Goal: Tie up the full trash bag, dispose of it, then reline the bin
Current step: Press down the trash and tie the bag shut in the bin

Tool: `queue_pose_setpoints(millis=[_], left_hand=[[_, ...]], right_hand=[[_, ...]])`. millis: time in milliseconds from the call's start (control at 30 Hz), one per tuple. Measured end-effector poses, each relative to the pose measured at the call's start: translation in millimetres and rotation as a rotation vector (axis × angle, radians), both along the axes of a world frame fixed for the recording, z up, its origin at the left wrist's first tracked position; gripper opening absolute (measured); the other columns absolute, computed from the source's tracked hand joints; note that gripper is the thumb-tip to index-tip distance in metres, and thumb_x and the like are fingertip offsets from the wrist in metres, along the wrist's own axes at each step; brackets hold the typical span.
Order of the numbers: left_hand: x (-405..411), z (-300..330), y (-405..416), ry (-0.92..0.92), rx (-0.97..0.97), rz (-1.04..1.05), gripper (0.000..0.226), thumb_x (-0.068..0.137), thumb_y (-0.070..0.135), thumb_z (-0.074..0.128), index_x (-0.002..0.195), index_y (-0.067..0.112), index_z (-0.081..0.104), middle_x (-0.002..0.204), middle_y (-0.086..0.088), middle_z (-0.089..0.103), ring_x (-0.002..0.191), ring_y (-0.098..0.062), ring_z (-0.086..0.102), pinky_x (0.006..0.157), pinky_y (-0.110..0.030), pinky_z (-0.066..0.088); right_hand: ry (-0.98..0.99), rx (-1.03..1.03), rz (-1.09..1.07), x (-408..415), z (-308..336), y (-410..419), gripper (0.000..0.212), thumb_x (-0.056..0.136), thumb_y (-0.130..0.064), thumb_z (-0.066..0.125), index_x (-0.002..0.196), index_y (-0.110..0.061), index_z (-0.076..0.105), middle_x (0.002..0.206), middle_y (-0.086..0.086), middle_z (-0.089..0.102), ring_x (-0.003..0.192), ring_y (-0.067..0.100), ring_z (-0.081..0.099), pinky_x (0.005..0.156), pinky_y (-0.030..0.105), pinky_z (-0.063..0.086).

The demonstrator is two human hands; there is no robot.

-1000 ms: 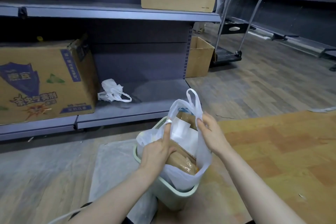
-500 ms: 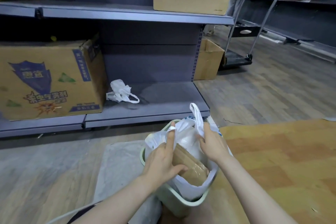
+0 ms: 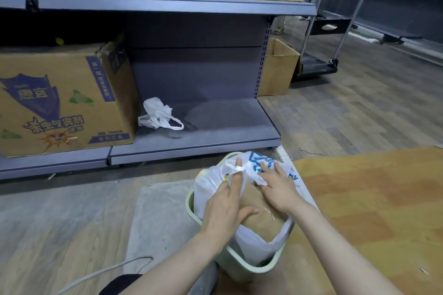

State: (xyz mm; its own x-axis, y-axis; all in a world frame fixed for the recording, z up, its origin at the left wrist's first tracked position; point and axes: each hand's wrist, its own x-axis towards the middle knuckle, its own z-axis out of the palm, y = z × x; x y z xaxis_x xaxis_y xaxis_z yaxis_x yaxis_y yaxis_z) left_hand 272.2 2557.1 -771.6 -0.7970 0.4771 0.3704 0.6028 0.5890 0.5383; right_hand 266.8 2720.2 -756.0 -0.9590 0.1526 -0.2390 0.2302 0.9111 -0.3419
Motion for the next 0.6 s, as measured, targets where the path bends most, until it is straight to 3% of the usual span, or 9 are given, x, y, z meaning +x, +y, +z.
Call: queue_pose_setpoints(millis=[67, 133, 233, 300, 333, 400, 467, 533, 600], left_hand=[[-4.4, -3.6, 4.8, 0.109, -0.067, -0.001, 0.111, 0.057, 0.047, 0.084, 0.141, 0.022, 0.017, 0.093, -0.001, 0.067, 0.077, -0.014, 0.066, 0.043, -0.019, 0.048], [-10.1, -5.6, 12.8, 0.134, -0.135, 0.033, 0.111, 0.049, 0.052, 0.086, 0.137, 0.016, 0.03, 0.081, 0.003, 0.065, 0.063, -0.011, 0.064, 0.035, -0.016, 0.04], [-15.1, -11.8, 28.5, 0.106, -0.219, 0.097, 0.125, 0.035, 0.05, 0.09, 0.139, 0.013, 0.03, 0.06, 0.004, 0.056, 0.043, -0.01, 0.055, 0.03, -0.018, 0.026], [-15.6, -16.6, 36.4, 0.093, -0.176, 0.13, 0.13, 0.035, 0.038, 0.091, 0.143, 0.013, 0.022, 0.053, 0.002, 0.05, 0.038, -0.012, 0.05, 0.032, -0.019, 0.023], [-16.6, -18.1, 37.7, 0.086, -0.134, 0.125, 0.128, 0.036, 0.032, 0.092, 0.142, 0.012, 0.023, 0.054, 0.001, 0.051, 0.039, -0.014, 0.052, 0.031, -0.02, 0.026], [-17.4, -23.9, 35.2, 0.091, -0.062, 0.122, 0.116, 0.039, 0.027, 0.092, 0.135, 0.005, 0.031, 0.059, -0.003, 0.057, 0.046, -0.017, 0.058, 0.034, -0.021, 0.035], [-17.0, -27.5, 30.7, 0.096, 0.017, 0.073, 0.103, 0.056, 0.025, 0.084, 0.138, 0.003, 0.025, 0.071, -0.011, 0.065, 0.059, -0.023, 0.063, 0.047, -0.022, 0.042], [-14.6, -22.7, 26.9, -0.028, 0.15, 0.008, 0.086, 0.082, 0.019, 0.056, 0.15, 0.019, 0.004, 0.1, -0.014, 0.068, 0.081, -0.03, 0.065, 0.065, -0.028, 0.048], [-13.2, -15.9, 25.2, -0.163, 0.29, 0.024, 0.071, 0.093, 0.017, 0.036, 0.144, 0.036, -0.01, 0.126, 0.004, 0.056, 0.101, -0.023, 0.062, 0.083, -0.021, 0.046]], right_hand=[[-0.009, -0.05, -0.012, 2.2, 3.2, -1.5, 0.041, 0.096, -0.017, 0.037, 0.135, -0.026, 0.047, 0.158, -0.002, 0.021, 0.148, 0.026, 0.007, 0.112, 0.052, 0.023], [0.098, -0.105, -0.035, 8.4, 7.9, -7.7, 0.035, 0.097, -0.017, 0.038, 0.128, -0.024, 0.053, 0.142, 0.004, 0.048, 0.137, 0.027, 0.034, 0.104, 0.041, 0.036], [0.35, -0.182, -0.098, 22.9, 12.8, -24.6, 0.023, 0.093, -0.013, 0.038, 0.097, -0.017, 0.06, 0.098, 0.007, 0.067, 0.095, 0.03, 0.058, 0.07, 0.031, 0.035], [0.433, -0.251, -0.145, 29.6, 10.1, -32.1, 0.034, 0.089, -0.019, 0.029, 0.103, -0.018, 0.061, 0.097, 0.005, 0.068, 0.094, 0.029, 0.059, 0.077, 0.031, 0.037], [0.442, -0.28, -0.142, 31.4, 5.7, -34.0, 0.044, 0.088, -0.019, 0.026, 0.118, -0.021, 0.059, 0.11, 0.002, 0.068, 0.104, 0.026, 0.059, 0.093, 0.035, 0.039], [0.475, -0.396, -0.159, 35.4, -0.5, -38.9, 0.052, 0.092, -0.013, 0.027, 0.139, -0.031, 0.041, 0.133, -0.006, 0.057, 0.122, 0.012, 0.05, 0.117, 0.041, 0.019], [0.581, -0.529, -0.144, 38.6, -2.9, -44.9, 0.057, 0.09, -0.008, 0.028, 0.135, -0.042, 0.031, 0.144, -0.015, 0.04, 0.134, -0.001, 0.034, 0.121, 0.041, 0.009], [0.673, -0.616, -0.097, 39.9, -7.2, -48.4, 0.057, 0.087, -0.009, 0.028, 0.13, -0.046, 0.028, 0.145, -0.024, 0.03, 0.14, -0.003, 0.022, 0.121, 0.037, 0.012], [0.703, -0.686, -0.142, 39.4, -7.8, -48.0, 0.044, 0.087, -0.02, 0.03, 0.126, -0.037, 0.043, 0.133, -0.02, 0.047, 0.132, 0.005, 0.04, 0.115, 0.034, 0.028]])
